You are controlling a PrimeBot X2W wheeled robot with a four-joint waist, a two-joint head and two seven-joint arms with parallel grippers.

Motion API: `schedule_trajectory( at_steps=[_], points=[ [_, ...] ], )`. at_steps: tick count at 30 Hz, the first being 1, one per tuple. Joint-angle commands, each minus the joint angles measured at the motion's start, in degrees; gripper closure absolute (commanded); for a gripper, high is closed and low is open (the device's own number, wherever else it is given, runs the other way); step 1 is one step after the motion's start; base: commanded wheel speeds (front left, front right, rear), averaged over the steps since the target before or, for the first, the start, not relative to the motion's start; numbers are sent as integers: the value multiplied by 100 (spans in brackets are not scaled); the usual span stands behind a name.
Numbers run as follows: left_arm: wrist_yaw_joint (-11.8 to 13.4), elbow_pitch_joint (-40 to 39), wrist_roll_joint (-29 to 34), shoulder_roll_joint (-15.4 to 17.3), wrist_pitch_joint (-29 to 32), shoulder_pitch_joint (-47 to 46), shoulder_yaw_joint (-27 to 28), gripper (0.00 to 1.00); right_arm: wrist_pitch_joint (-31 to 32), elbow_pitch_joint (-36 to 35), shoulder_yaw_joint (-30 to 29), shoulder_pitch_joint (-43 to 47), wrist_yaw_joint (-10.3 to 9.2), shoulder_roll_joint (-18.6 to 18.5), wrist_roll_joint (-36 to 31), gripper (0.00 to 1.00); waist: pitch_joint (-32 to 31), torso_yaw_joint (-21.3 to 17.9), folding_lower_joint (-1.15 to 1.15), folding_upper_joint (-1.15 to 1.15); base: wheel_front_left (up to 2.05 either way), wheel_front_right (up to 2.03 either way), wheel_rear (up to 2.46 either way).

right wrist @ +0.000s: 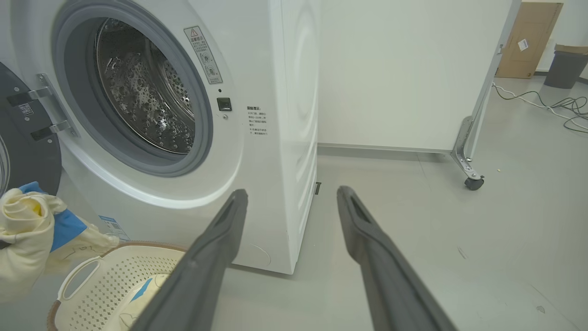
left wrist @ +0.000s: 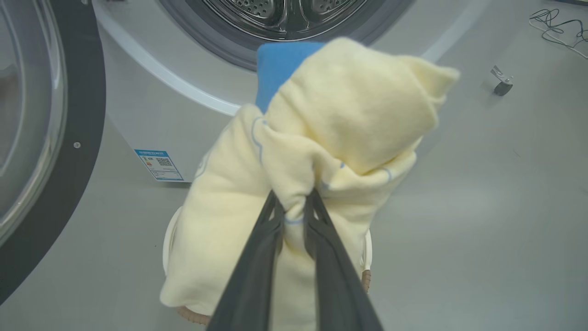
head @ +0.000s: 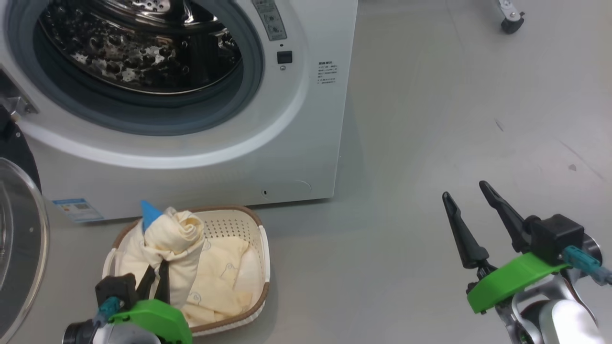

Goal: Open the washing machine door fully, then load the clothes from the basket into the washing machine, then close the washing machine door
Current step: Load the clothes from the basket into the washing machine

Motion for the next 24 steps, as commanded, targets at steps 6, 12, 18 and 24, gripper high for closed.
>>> schedule_trajectory(
  at_steps=[6,12,18,24],
  points=[
    [153,-632,-43,263,172,177,201,100,92,-217,190,-30,-2,-51,-1,0,-293,30,1,-1,0,0,0],
    [263,-1012,-47,329,331,355,183,100,130,-255,153,59,-2,-43,-2,0,-323,30,1,-1,0,0,0],
    [334,-1233,-62,370,431,442,171,100,121,-229,120,89,-2,-33,16,0,-313,39,1,-1,0,0,0],
    [375,-1321,-85,383,499,451,151,100,122,-209,98,99,-2,-26,20,0,-297,43,1,-1,0,0,0]
  ],
)
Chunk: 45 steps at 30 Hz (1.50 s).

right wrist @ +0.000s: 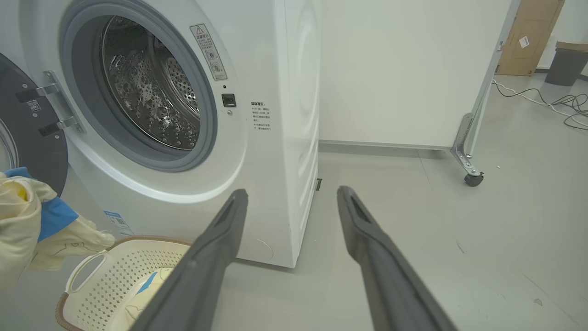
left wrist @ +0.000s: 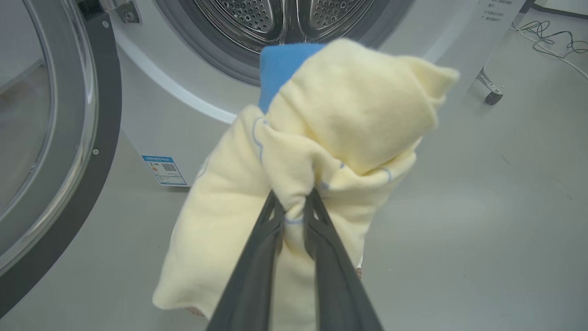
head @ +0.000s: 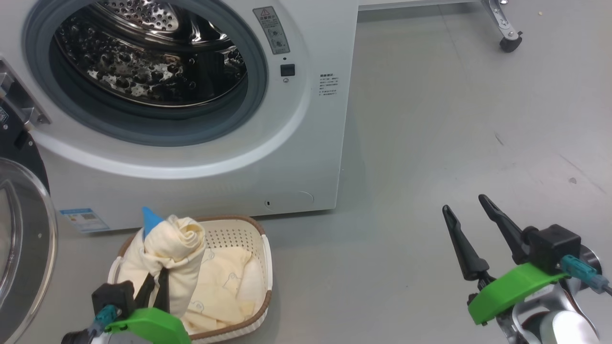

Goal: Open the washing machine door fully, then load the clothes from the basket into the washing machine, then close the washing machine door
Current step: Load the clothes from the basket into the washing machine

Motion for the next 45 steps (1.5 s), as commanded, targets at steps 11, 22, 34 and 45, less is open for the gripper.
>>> schedule_trajectory(
  at_steps=[11,22,34,45],
  points=[
    [108,-229,-69,170,5,-278,220,100,-8,-168,109,-157,-2,-22,37,0,68,1,1,0,0,0,0],
    [203,-70,-152,269,64,-1163,452,100,-62,-121,243,-320,-2,-18,178,0,450,-295,1,0,0,0,0],
    [124,417,-165,826,729,-2954,700,100,-398,95,486,-753,-2,-17,441,0,1505,-1011,1,0,0,0,0],
    [-197,1456,-469,1328,1570,-4897,962,100,-755,393,729,-1210,-2,-16,617,0,2443,-1406,1,0,0,0,0]
  ],
)
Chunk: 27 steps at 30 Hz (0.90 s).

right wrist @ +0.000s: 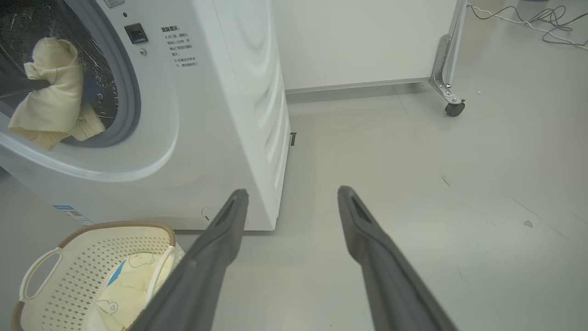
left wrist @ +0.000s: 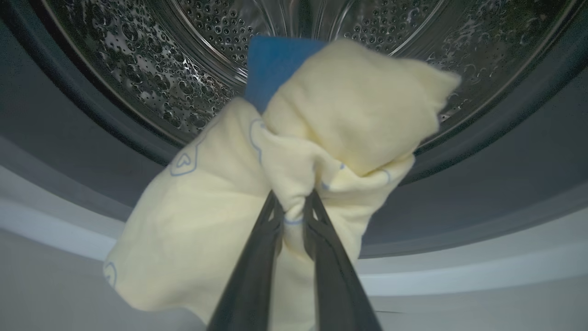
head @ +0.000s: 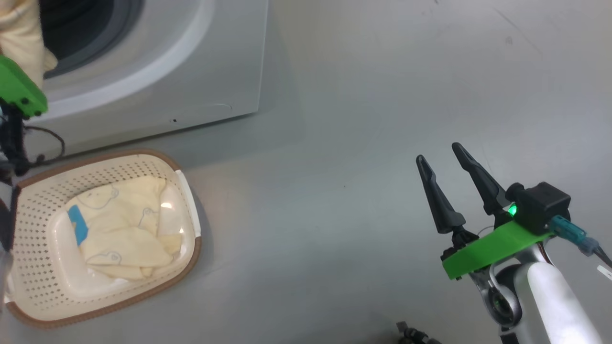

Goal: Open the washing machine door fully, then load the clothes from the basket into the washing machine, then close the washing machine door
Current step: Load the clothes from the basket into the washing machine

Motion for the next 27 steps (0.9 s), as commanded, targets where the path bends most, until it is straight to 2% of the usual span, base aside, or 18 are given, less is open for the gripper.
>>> schedule_trajectory(
  at_steps=[1,8,14,18,20,21,27],
  points=[
    [-67,-60,-53,371,125,-458,216,100,-83,-111,140,-165,-2,-32,58,0,327,-200,-1,0,0,0,0],
    [-199,333,14,662,203,-1248,207,100,-182,70,309,-311,-2,-32,112,0,590,-367,-1,0,0,0,0],
    [-442,563,88,819,-396,-1950,224,100,-259,216,453,-399,-2,-31,207,0,760,-604,-1,0,0,0,0],
    [-464,746,242,996,-898,-2350,231,100,-299,293,490,-426,-2,-31,263,0,888,-772,-1,0,0,0,0],
    [-394,927,335,1103,-1223,-2492,262,100,-322,339,517,-442,-2,-31,278,0,924,-850,-1,0,0,0,0],
    [-388,1043,353,1127,-1325,-2538,267,0,-332,358,530,-447,-2,-31,285,0,939,-883,-1,0,0,0,0],
    [-522,1700,297,1008,-1640,-2579,225,0,-378,412,414,-407,-2,-31,287,0,929,-856,-1,0,0,0,0]
  ],
)
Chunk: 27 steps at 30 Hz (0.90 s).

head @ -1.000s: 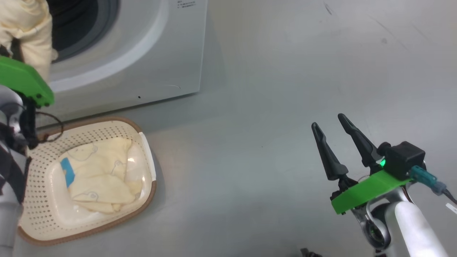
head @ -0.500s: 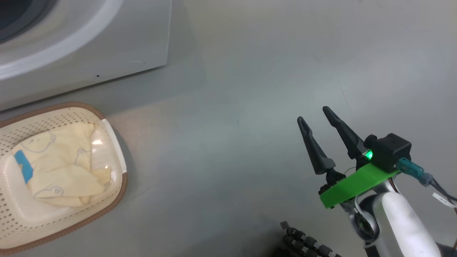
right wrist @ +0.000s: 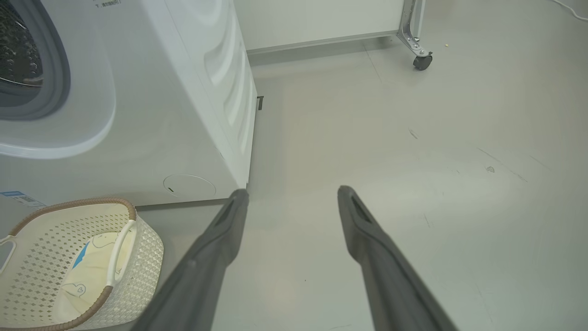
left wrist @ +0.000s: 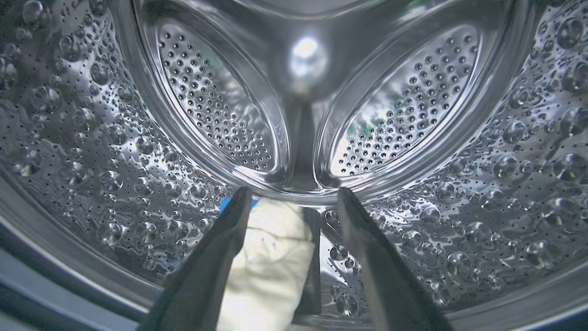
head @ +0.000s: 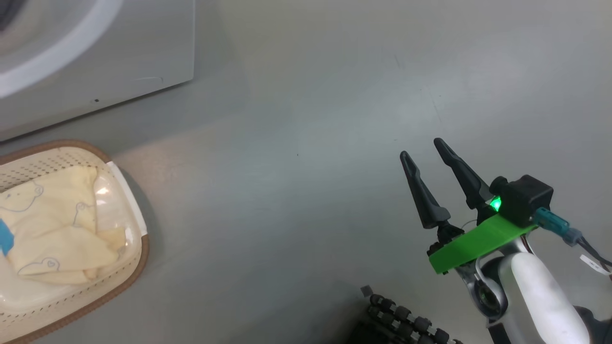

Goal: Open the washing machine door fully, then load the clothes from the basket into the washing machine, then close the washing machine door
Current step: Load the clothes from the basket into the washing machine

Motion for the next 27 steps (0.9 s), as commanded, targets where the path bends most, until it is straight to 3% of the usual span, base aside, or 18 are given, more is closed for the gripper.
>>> schedule_trajectory(
  at_steps=[1,16,27],
  points=[
    [-22,-91,-34,238,-55,-114,71,0,-46,-127,53,-9,-2,-45,28,0,-14,30,0,0,0,0,0],
    [-257,783,-197,-380,-792,266,-48,0,105,-344,-215,-4,-2,-45,-174,0,-307,543,0,0,0,0,0],
    [-126,167,-135,-1024,-1011,1444,-23,0,223,-445,-590,131,-2,-44,-342,0,-867,1035,0,0,0,0,0]
  ],
)
